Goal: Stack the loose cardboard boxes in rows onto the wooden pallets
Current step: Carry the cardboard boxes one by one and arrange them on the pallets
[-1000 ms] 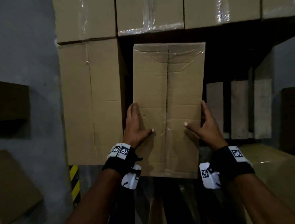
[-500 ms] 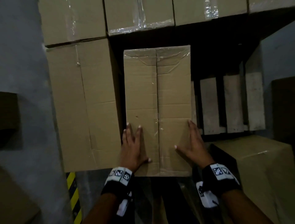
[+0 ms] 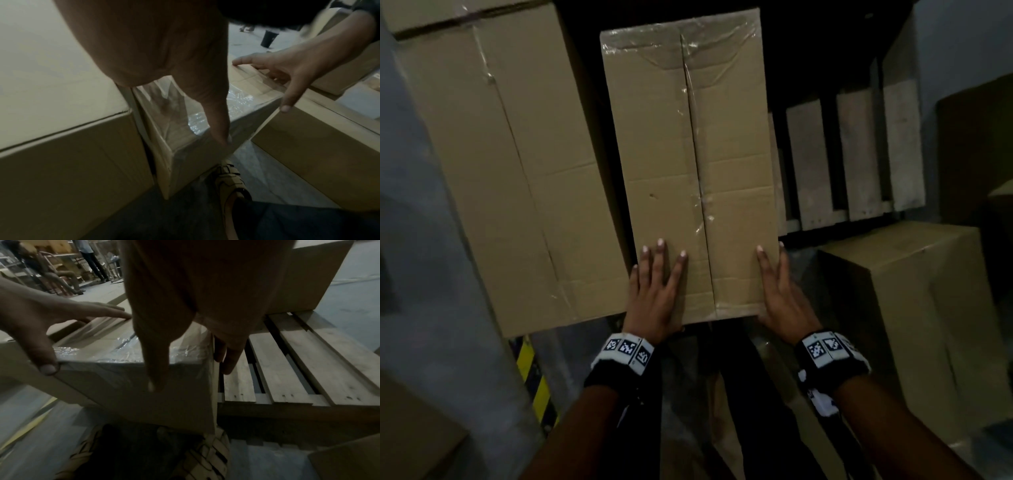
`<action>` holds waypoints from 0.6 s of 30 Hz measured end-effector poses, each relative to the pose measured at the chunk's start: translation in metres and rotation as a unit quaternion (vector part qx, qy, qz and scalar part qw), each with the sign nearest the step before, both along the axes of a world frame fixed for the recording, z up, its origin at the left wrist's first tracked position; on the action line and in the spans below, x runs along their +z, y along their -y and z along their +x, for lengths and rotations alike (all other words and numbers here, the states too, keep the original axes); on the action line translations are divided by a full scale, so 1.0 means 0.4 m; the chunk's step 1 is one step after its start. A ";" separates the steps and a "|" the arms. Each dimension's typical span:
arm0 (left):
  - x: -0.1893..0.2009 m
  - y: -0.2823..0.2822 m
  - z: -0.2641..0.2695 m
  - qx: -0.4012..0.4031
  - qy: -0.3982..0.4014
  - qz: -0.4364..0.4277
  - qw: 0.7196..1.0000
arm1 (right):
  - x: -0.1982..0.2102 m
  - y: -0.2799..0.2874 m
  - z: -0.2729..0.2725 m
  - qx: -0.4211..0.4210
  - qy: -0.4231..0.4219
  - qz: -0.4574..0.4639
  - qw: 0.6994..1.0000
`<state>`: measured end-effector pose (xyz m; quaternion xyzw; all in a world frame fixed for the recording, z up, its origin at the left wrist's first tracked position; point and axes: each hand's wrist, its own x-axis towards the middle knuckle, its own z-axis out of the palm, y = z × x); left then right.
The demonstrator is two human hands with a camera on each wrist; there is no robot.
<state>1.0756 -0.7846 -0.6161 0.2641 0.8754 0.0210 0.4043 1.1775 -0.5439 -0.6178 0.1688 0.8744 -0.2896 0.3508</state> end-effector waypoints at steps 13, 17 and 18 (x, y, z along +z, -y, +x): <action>0.005 -0.028 -0.081 -0.041 -0.005 -0.042 0.998 | -0.032 -0.052 -0.076 -0.045 -0.087 -0.014 0.995; 0.019 -0.029 -0.070 -0.020 0.053 -0.004 0.998 | -0.036 -0.062 -0.075 -0.042 -0.090 -0.031 0.995; 0.022 -0.030 -0.066 -0.004 0.066 0.009 0.998 | -0.037 -0.064 -0.076 -0.040 -0.090 -0.034 0.995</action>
